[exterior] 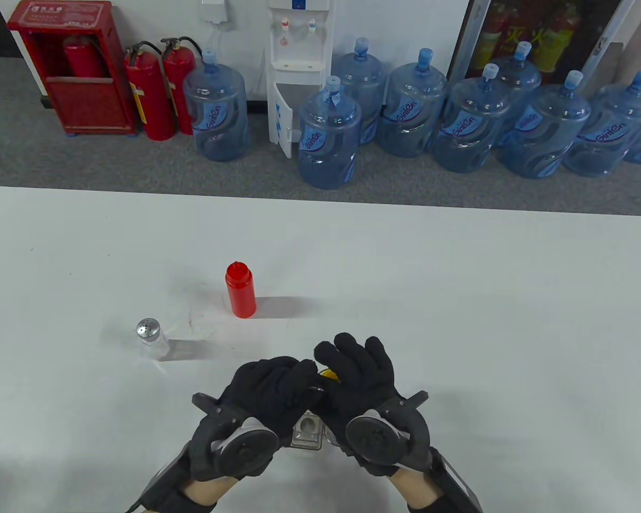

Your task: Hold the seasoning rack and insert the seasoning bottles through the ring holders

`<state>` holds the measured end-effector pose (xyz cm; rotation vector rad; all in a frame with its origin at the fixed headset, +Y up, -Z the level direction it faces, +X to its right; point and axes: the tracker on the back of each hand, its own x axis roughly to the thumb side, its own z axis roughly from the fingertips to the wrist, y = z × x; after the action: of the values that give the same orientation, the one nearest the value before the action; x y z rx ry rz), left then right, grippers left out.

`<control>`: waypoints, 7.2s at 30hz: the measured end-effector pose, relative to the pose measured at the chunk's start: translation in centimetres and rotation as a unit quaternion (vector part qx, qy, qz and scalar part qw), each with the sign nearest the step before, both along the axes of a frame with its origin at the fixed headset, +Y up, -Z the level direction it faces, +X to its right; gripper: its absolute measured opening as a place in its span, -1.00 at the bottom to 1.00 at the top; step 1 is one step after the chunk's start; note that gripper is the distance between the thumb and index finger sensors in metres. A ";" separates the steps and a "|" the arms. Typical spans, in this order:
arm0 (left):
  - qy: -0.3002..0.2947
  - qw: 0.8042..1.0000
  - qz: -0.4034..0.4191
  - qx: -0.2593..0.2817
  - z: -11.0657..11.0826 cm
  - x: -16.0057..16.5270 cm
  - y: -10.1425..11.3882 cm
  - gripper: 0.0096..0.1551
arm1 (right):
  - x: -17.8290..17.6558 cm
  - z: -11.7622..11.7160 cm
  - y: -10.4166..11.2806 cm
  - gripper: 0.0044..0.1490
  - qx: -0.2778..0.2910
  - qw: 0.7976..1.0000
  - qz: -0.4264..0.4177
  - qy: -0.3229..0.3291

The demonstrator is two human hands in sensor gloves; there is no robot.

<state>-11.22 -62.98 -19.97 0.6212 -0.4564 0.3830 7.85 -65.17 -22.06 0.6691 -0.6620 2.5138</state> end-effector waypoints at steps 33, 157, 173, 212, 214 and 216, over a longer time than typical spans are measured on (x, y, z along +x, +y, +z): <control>0.299 0.896 0.009 -0.327 -10.7 -20.5 -9.5 -0.25 | 5.9 -3.0 -1.9 -0.45 -0.128 0.980 -0.148 0.036; -0.023 0.931 -0.223 -0.286 -1.9 -7.8 -8.3 0.08 | 4.4 -2.1 -2.6 -0.45 -0.147 0.971 -0.181 0.056; -0.027 0.930 -0.203 -0.306 -2.1 -9.4 -8.8 0.08 | 1.4 -8.5 0.1 -0.45 -0.209 0.959 -0.184 0.054; -0.028 0.921 -0.204 -0.330 -2.7 -9.8 -9.0 0.07 | 4.6 -9.7 -0.1 -0.07 -0.134 0.990 -0.033 0.022; -0.028 0.923 -0.204 -0.326 -2.6 -9.6 -8.9 0.07 | 4.7 -7.5 -0.8 -0.05 -0.129 0.991 -0.007 0.030; -0.030 0.925 -0.205 -0.319 -2.5 -9.4 -8.7 0.07 | 4.8 -5.0 -1.8 -0.04 -0.119 0.992 0.024 0.038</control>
<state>-20.64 -71.70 -22.42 -0.1258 -0.4729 0.1310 12.70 -66.95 -27.08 0.6950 -0.3146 2.5418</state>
